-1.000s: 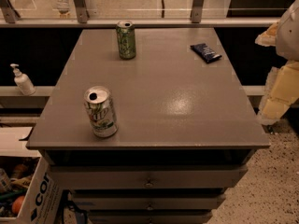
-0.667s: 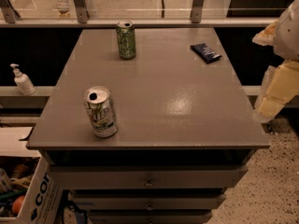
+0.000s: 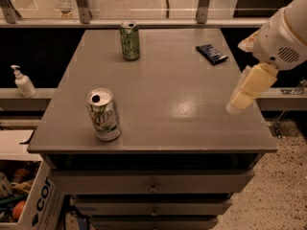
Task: Knock green can over
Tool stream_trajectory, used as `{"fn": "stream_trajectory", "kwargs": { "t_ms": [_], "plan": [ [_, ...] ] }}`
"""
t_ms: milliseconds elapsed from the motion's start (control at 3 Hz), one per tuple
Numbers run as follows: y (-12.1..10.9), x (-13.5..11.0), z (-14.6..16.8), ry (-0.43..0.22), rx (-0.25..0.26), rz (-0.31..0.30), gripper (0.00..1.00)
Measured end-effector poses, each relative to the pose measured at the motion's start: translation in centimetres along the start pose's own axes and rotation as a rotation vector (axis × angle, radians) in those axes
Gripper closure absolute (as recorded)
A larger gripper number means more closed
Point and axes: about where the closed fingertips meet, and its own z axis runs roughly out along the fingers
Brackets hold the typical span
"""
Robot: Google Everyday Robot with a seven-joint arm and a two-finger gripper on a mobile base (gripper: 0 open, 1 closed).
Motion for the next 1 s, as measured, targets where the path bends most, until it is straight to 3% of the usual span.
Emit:
{"fn": "stream_trajectory", "kwargs": {
  "t_ms": [333,1000],
  "plan": [
    [-1.1,-1.8,3.4,-0.101,-0.021,0.025,0.0],
    [-1.8,-6.0,7.1,-0.408,-0.073,0.031,0.0]
  ]
}}
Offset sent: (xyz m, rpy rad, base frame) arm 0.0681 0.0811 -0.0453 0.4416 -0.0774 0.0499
